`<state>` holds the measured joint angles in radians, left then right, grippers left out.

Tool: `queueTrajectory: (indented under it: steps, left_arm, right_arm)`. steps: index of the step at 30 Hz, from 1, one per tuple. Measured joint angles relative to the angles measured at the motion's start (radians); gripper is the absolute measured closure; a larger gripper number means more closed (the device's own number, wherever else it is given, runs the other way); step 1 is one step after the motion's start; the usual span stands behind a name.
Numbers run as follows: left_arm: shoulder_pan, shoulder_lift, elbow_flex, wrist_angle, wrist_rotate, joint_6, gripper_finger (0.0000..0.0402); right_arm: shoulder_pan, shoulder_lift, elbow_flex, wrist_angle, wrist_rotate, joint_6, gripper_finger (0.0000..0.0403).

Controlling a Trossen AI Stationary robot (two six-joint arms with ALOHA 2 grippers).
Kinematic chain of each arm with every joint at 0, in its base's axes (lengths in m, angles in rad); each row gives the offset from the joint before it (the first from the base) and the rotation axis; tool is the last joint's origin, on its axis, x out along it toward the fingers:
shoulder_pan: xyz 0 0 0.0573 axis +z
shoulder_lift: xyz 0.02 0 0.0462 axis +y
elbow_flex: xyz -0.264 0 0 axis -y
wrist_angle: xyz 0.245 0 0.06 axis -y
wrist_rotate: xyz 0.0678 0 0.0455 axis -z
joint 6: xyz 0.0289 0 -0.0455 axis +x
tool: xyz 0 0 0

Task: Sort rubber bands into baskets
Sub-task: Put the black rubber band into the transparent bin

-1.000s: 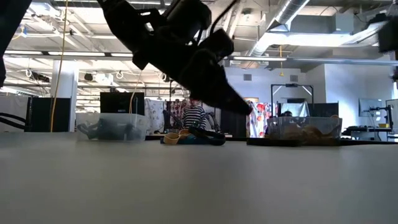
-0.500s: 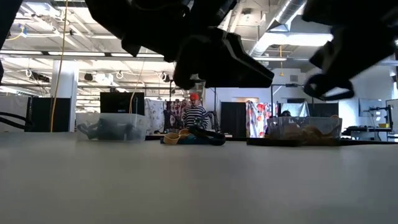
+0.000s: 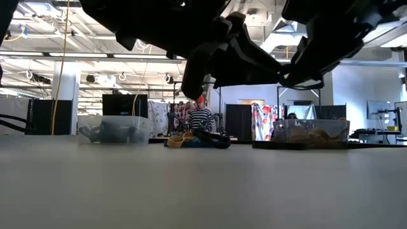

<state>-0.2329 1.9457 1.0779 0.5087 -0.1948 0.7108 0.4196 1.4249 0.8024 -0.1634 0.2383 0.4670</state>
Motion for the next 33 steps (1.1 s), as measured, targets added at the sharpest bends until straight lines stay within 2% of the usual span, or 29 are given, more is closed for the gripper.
queueTrajectory:
  steps: [22,25,33]
  left_arm:
    - [-0.003,0.000,0.000,0.024,0.004,0.049,0.0268]
    - [-0.003,0.000,0.000,0.023,0.013,0.049,0.0283]
    - [-0.004,0.000,0.000,0.014,0.017,0.053,0.0354]
  right_arm:
    - [-0.037,0.000,0.000,0.038,-0.051,-0.023,0.0371]
    - [-0.037,0.000,0.000,0.040,-0.054,-0.023,0.0370]
    - [-0.036,0.000,0.000,0.042,-0.057,-0.024,0.0368]
